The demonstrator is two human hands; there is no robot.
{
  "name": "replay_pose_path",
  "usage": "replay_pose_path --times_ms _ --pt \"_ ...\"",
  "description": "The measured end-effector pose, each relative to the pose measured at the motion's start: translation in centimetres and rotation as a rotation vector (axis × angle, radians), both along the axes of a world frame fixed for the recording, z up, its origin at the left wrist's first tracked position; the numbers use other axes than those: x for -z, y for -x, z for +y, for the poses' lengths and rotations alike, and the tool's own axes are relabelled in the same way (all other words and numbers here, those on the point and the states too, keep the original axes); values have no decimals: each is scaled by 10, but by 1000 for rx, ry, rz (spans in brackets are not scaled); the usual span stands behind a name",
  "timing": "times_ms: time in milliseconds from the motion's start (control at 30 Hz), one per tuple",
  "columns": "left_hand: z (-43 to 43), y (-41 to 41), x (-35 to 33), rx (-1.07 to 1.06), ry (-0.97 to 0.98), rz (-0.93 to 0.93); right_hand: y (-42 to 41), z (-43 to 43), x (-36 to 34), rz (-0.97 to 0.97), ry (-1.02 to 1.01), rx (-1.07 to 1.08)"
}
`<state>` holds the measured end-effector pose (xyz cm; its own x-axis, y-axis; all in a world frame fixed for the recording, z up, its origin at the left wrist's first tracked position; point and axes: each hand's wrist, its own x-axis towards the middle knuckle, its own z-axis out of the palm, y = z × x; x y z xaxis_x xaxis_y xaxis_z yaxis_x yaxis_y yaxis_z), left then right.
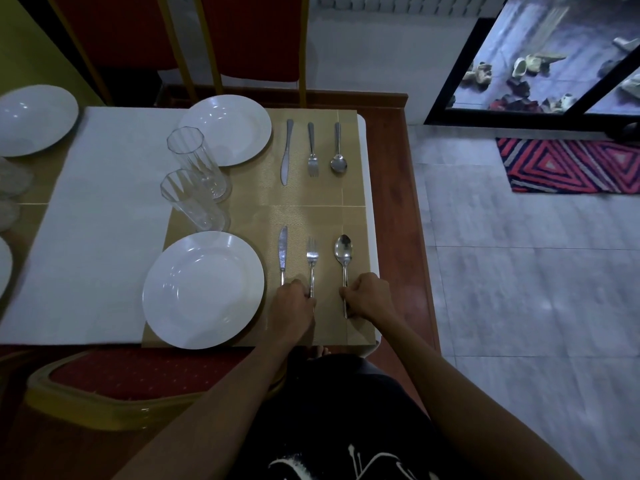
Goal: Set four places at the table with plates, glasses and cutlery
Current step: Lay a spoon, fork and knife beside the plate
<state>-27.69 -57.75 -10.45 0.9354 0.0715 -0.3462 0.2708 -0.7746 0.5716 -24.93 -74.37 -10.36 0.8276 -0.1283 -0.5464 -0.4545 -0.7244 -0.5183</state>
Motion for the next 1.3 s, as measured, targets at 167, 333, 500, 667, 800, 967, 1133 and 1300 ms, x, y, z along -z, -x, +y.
replay_pose_path --times_ms 167,333,500,667,800,967,1133,1300 --pt "7 0 -1 -31 49 0 2 -3 -4 -15 0 -25" --pt "20 0 -8 -90 44 -2 2 -11 -8 15 -58 -19" --pt "32 7 -10 -151 27 17 -3 -8 -5 -163 31 46" --pt "36 17 -11 -122 -25 5 -7 5 -10 -185 31 16" --pt "34 17 -13 -115 -21 -7 -5 16 -10 -188 50 -24" --pt "31 18 -13 -88 -25 0 2 12 -5 -180 99 -26" --pt "25 17 -9 -42 -3 4 6 -4 3 -95 122 -43" --pt "23 17 -8 -17 3 -18 7 -3 9 -80 110 -83"
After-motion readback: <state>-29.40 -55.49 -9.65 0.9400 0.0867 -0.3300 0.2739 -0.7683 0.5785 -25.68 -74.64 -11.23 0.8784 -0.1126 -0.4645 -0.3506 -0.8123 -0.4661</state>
